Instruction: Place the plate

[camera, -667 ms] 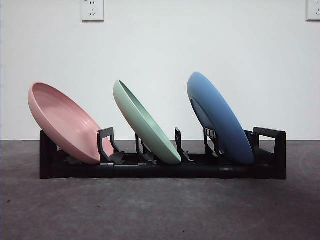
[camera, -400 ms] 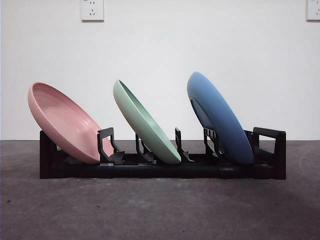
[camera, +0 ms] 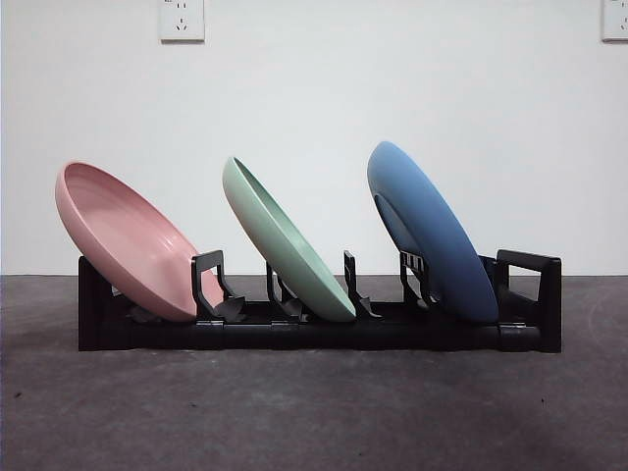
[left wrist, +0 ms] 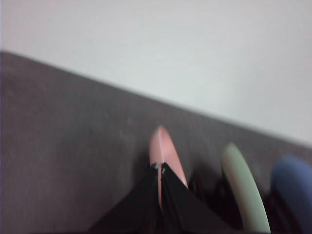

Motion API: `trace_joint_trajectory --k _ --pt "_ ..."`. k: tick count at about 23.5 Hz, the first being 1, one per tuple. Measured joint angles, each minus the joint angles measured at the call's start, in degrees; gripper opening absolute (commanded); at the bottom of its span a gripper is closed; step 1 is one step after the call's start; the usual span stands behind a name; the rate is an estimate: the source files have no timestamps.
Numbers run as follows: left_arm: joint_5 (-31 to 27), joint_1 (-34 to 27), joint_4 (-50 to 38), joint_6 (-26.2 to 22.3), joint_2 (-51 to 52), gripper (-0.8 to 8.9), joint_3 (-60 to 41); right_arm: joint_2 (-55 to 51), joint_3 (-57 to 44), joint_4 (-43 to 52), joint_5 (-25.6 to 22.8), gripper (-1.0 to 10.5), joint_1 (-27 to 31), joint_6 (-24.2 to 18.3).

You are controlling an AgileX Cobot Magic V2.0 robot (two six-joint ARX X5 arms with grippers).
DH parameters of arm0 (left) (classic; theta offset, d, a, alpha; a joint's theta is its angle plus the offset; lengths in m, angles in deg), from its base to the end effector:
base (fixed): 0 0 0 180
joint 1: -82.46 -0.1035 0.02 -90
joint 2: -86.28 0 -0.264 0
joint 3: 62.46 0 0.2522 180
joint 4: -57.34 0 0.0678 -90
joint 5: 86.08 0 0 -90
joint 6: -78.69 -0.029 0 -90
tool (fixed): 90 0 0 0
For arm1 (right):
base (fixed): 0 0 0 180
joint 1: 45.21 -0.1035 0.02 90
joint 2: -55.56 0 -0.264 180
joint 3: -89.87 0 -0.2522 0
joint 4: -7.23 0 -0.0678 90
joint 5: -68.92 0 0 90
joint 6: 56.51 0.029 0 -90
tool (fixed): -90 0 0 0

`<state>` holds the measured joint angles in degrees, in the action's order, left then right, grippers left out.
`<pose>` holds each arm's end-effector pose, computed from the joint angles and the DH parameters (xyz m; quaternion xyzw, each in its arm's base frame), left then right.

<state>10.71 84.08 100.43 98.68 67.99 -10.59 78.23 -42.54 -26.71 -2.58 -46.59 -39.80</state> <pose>0.0746 -0.0055 0.3099 -0.1762 0.0942 -0.0576 0.9781 0.0990 0.0116 0.2966 0.1543 0.1019 0.1590 0.9698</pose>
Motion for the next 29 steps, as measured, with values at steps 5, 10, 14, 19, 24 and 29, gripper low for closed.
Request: trace_joint_trajectory --k 5,10,14,19,24,29 --pt "3.78 0.0 11.3 -3.3 -8.46 0.1 7.85 8.52 9.88 -11.41 1.36 0.1 0.0 -3.85" --pt "4.09 0.0 22.45 -7.63 -16.33 0.1 15.41 15.85 18.08 -22.38 1.4 0.2 0.0 -7.69" --pt "4.09 0.0 31.1 -11.47 -22.51 0.1 20.96 20.46 23.04 -29.24 1.09 0.1 -0.04 -10.08" --pt "4.09 0.0 35.23 -14.05 -30.08 1.4 26.75 26.95 27.26 -35.3 0.96 1.5 -2.23 -13.0" --pt "4.09 0.0 33.79 -14.49 -30.45 3.22 27.41 30.34 27.47 -36.98 0.76 3.3 -3.21 -13.49" --pt "4.09 0.0 31.5 -14.49 -30.45 3.17 27.41 38.21 34.71 -44.48 0.61 3.2 -7.52 -12.81"
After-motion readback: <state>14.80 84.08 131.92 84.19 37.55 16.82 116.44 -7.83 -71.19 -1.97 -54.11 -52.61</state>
